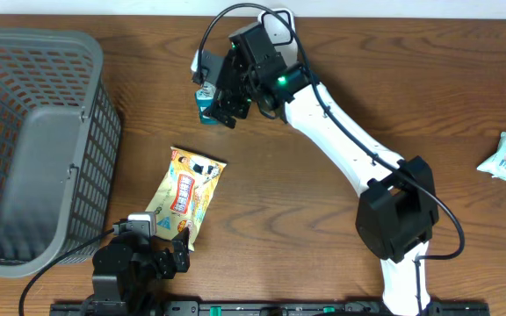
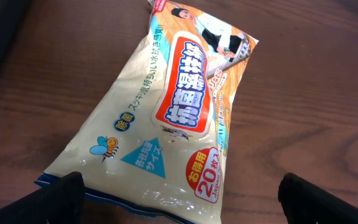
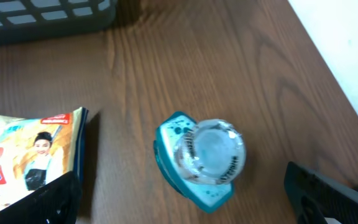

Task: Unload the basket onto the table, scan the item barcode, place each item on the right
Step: 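Lift the bottle and hold it under the white scanner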

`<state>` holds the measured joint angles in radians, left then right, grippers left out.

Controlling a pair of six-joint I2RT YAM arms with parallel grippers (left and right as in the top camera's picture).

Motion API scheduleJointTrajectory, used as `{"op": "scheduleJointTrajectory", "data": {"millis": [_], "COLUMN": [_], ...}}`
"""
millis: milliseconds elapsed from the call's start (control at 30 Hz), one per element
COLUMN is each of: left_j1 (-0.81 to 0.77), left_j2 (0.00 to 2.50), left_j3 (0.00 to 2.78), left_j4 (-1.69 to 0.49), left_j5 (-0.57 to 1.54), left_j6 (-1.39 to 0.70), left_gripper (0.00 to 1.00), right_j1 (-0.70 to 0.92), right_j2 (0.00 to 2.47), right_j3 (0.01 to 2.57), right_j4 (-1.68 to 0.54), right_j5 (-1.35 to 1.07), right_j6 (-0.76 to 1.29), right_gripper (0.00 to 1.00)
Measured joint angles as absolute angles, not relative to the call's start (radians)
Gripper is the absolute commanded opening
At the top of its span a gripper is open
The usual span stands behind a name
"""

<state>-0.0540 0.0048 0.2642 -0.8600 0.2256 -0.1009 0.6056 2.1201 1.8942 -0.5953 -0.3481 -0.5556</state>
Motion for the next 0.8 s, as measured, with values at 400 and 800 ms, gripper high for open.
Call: {"op": "scheduleJointTrajectory", "data": {"millis": [400,800], "left_j1": [-0.054,-0.054], "left_j2": [0.005,0.005], "left_j3": [0.264,0.264], "left_j4": [-0.860,-0.860], "left_j5": [0.226,0.226], "left_j6": [-0.101,-0.101], "left_gripper": [0.99,0.99], "right_j1": [0.593,0.593], "right_j2": [2.164,2.240], "right_j3": [1.895,1.894], "right_j4": [-0.484,-0.471], "right_j5": [-0.366,-0.369], "right_j6": [-0.558,-0.558], "right_gripper": [0.99,0.99]}}
